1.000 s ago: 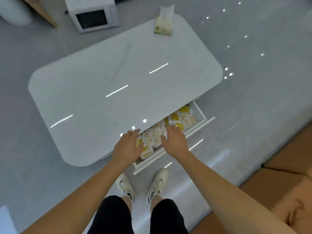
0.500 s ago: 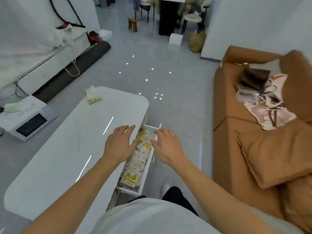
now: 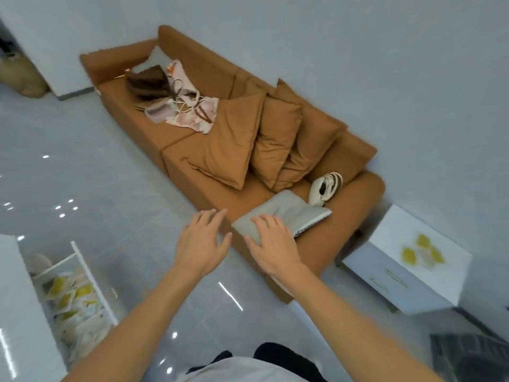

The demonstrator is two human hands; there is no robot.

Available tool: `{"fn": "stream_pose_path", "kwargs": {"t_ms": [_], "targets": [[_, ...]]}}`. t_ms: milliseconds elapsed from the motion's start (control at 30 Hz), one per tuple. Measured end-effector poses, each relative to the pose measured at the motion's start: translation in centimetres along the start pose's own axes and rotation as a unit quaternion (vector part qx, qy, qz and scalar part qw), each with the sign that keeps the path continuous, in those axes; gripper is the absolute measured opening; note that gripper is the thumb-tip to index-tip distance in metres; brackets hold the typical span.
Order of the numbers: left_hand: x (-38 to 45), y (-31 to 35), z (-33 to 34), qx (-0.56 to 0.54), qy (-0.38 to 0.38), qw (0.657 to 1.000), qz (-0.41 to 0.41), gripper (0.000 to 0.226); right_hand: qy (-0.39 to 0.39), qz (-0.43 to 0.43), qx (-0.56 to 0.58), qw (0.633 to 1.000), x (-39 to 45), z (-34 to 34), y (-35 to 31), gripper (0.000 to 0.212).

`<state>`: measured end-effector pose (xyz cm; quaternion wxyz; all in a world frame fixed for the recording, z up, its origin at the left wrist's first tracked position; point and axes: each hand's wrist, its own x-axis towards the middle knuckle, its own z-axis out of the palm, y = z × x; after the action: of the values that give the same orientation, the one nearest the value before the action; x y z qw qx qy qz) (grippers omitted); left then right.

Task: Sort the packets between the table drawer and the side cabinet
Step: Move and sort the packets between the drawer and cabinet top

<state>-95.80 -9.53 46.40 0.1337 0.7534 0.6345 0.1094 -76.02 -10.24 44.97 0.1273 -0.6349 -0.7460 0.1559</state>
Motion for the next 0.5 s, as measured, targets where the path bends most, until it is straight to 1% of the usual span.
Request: {"fn": "stream_pose_path", "kwargs": {"t_ms": [133, 233, 300, 400, 500], "targets": [[4.2, 15.3, 7.5, -0.011, -0.048, 0.992, 0.114, 0.067, 0.051, 0.123, -0.002, 0.991, -7.3, -5.8, 14.6, 0.052], [6.2, 27.4, 14.1, -0.035, -0.088, 0.982, 0.164, 0.067, 0.068, 0.21, -0.013, 0.975, -13.3, -10.0, 26.0, 0.055], [6.8, 34.5, 17.6, -0.047, -0.095, 0.975, 0.195, 0.062, 0.07, 0.263, -0.017, 0.962, -16.9, -12.3, 32.7, 0.056], [7.2, 42.7, 21.9, -0.024, -0.105, 0.965, 0.24, 0.056, 0.082, 0.323, -0.004, 0.943, -21.4, -14.4, 41.2, 0.057], [7.9, 47.6, 25.2, -0.008, -0.136, 0.957, 0.256, 0.058, 0.087, 0.359, 0.025, 0.929, -23.3, -14.8, 47.5, 0.056]]}}
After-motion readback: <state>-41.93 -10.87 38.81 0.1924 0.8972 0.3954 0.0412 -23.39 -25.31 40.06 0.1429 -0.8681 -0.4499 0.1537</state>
